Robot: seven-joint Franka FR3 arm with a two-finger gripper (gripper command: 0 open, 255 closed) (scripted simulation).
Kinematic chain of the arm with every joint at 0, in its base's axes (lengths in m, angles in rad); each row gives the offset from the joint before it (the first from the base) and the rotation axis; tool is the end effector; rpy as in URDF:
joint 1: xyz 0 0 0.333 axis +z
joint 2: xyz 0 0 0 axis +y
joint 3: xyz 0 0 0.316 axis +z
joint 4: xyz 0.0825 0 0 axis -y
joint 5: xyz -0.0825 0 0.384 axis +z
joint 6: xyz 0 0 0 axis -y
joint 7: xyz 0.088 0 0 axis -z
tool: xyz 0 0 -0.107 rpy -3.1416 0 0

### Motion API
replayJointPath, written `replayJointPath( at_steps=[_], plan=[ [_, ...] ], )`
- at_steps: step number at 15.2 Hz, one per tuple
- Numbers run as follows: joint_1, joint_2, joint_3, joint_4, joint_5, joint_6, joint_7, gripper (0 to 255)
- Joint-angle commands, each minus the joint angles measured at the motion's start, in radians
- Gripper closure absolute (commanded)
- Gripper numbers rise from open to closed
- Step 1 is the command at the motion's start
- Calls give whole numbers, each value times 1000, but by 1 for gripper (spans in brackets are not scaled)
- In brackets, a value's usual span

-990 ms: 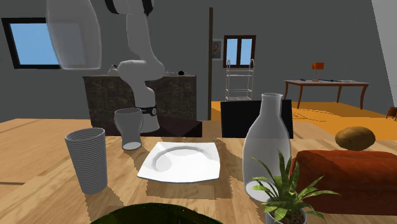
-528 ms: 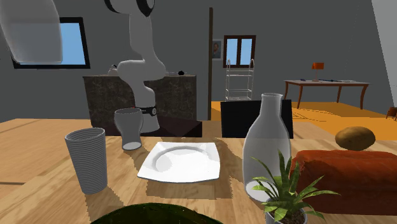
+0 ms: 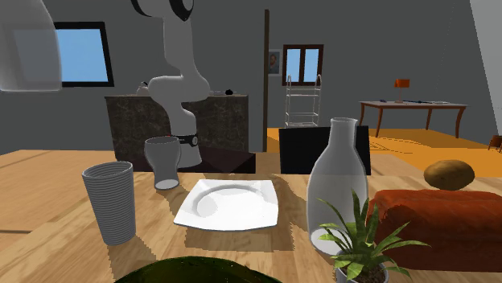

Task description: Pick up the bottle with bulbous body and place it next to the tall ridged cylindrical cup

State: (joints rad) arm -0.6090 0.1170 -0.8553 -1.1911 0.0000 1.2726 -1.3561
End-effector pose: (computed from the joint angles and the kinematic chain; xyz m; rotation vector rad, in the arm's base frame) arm 0.0935 -0.5299 0.7268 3.1157 -0.1631 -0.1348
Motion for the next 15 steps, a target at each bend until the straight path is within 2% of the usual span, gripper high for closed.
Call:
replayJointPath(
  at_steps=[1, 7, 15],
  plan=[
    [16, -26, 5, -55, -21, 37, 14, 255],
    [52, -103, 25, -209, -79, 137, 61, 255],
    [69, -171, 46, -377, -128, 254, 106, 255]
  ],
)
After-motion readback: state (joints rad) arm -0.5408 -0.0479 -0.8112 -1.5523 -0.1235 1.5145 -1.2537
